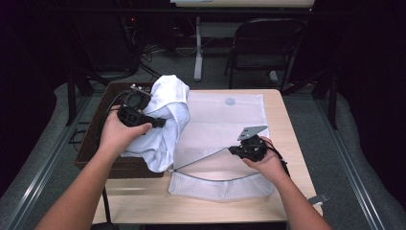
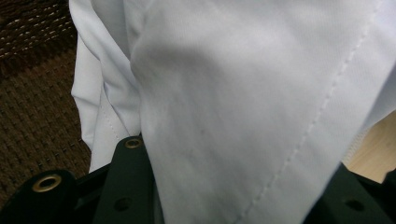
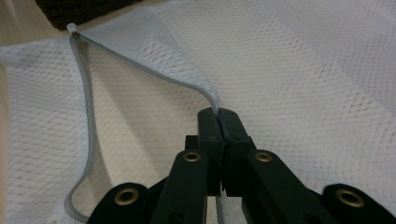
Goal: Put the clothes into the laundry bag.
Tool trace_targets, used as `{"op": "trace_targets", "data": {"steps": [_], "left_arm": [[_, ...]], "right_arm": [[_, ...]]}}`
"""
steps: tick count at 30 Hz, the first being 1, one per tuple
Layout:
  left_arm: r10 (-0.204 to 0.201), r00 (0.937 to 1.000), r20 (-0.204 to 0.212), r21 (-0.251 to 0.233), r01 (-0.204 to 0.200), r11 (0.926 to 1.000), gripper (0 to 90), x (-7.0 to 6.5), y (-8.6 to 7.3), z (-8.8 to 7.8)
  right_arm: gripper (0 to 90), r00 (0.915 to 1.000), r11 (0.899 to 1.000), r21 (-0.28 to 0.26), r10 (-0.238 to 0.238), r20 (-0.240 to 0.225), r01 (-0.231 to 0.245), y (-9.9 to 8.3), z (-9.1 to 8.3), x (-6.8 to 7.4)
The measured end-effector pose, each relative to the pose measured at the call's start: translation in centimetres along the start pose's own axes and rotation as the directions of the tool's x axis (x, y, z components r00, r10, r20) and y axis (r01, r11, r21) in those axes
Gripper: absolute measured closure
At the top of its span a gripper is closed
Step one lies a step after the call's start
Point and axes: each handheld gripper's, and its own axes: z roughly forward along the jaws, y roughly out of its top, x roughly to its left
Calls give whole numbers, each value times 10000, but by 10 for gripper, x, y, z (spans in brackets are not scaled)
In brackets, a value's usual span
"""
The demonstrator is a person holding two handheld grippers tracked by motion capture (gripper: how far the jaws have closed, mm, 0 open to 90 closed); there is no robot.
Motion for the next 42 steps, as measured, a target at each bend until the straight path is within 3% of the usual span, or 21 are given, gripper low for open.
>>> {"op": "trace_targets", "data": {"steps": [4,14,23,32,37,42], "left_arm": [[102,9999,62,-231,-101,9997,586,-6,-5,-3],[420,9984,373,-665,-395,9970,585,-22,-20,-5],[366,9981,500,-932,-319,9951,586,-32,-35,-5],[448,9963,732,-907,-381,9952,586,-39,-41,3],[686,9962,538,-863,-638,9942,586,-44,-45,10],[908,9926,801,-822,-842,9931,586,-50,-51,17]], "right_arm": [[891,9996,9996,-229,186,-228,-191,7,-7,-5],[891,9993,9994,-255,233,-283,-240,18,-11,-10],[892,9985,9989,-251,383,-389,-392,28,-7,-19],[892,9966,9962,-530,662,-494,-688,25,-12,-23],[893,9959,9948,-567,826,-379,-847,21,-14,-25],[893,9952,9945,-520,890,-409,-911,20,-12,-24]]}}
